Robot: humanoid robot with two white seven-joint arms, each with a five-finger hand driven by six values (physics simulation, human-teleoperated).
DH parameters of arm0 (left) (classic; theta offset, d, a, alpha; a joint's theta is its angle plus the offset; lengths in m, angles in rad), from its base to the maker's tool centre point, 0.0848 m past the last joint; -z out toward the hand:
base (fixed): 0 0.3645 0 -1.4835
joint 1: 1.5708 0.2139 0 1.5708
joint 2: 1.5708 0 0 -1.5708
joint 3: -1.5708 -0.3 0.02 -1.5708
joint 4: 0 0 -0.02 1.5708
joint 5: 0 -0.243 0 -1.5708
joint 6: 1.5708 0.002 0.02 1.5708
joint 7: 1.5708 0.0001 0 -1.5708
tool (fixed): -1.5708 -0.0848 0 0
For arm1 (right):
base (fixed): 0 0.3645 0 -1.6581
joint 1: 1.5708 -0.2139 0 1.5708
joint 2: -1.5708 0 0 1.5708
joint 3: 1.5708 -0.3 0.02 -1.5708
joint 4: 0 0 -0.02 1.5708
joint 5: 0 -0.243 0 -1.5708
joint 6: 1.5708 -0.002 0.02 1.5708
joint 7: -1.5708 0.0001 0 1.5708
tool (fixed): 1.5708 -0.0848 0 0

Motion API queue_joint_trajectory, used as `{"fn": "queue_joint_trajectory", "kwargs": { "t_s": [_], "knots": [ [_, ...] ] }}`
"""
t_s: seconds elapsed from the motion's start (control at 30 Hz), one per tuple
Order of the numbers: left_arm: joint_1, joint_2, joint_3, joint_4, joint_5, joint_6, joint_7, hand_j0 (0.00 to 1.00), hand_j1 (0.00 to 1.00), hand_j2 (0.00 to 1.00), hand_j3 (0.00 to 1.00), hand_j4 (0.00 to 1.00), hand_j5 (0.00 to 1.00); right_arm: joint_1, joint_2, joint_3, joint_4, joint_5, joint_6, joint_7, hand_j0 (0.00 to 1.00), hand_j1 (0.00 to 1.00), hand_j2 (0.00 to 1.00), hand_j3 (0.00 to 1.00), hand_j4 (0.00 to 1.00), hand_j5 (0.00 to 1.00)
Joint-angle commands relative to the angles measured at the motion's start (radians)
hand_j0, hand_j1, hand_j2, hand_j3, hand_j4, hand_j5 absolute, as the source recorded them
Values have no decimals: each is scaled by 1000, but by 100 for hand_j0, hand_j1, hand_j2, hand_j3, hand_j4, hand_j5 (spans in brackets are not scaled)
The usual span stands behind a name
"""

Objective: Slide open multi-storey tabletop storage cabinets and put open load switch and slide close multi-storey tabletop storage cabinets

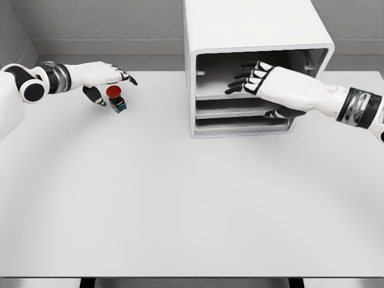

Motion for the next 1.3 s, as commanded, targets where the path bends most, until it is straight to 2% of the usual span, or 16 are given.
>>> {"fn": "queue_joint_trajectory", "kwargs": {
  "t_s": [0.0, 0.17, 0.2, 0.27, 0.37, 0.47, 0.63, 0.77, 0.83, 0.9, 1.07, 1.2, 1.27],
  "knots": [
    [0, -1, 2, 1, 5, 2, 0, 84, 84, 84, 84, 84, 84, 2, -22, -5, -47, -21, 4, -2, 95, 95, 95, 95, 95, 95],
    [0, -3, 0, -1, 6, 2, 0, 80, 80, 80, 80, 80, 80, 15, -18, 0, -34, -17, 4, -1, 99, 99, 99, 99, 99, 99],
    [2, -1, 0, -1, 6, 2, 0, 80, 80, 80, 80, 80, 80, 15, -16, 0, -20, -17, 4, -1, 99, 99, 99, 99, 99, 99],
    [3, -3, 2, -1, 6, 2, 0, 79, 79, 79, 79, 79, 79, 5, -4, 1, 54, -15, 4, -1, 99, 99, 99, 99, 99, 99],
    [3, -3, 2, -1, 8, 2, 0, 79, 79, 79, 79, 79, 79, -8, 27, 1, 108, -14, 4, 1, 99, 99, 99, 99, 99, 99],
    [3, -3, 2, -1, 6, 2, 0, 76, 76, 76, 76, 76, 76, -9, 31, 1, 126, -12, 4, 1, 99, 99, 99, 99, 99, 99],
    [6, -3, 2, -1, 8, 2, 0, 73, 73, 73, 73, 73, 73, -31, 79, 3, 189, 9, 4, 4, 99, 99, 99, 99, 99, 99],
    [8, -1, 2, -1, 8, 2, 0, 69, 69, 69, 69, 69, 69, -32, 106, 4, 200, 40, 4, 6, 99, 99, 99, 99, 99, 99],
    [9, -1, 3, -1, 10, 2, 0, 68, 68, 68, 68, 68, 68, -32, 117, 4, 200, 40, 4, 48, 99, 99, 99, 99, 99, 99],
    [12, 0, 3, -2, 11, 2, 0, 67, 67, 67, 67, 67, 67, -31, 117, 4, 198, 40, 4, 50, 99, 99, 99, 99, 99, 99],
    [12, 2, 5, -5, 13, 2, 0, 64, 64, 64, 64, 64, 64, -25, 111, 6, 186, 43, 4, 52, 99, 99, 99, 99, 99, 99],
    [12, 2, 5, -5, 14, 2, 0, 58, 58, 58, 58, 58, 58, -18, 94, 4, 183, 42, 4, 52, 99, 99, 99, 99, 99, 99],
    [12, 2, 5, -5, 13, 2, 0, 55, 55, 55, 55, 55, 55, -12, 76, 4, 143, 43, 4, 50, 99, 99, 99, 99, 99, 99]
  ]
}}
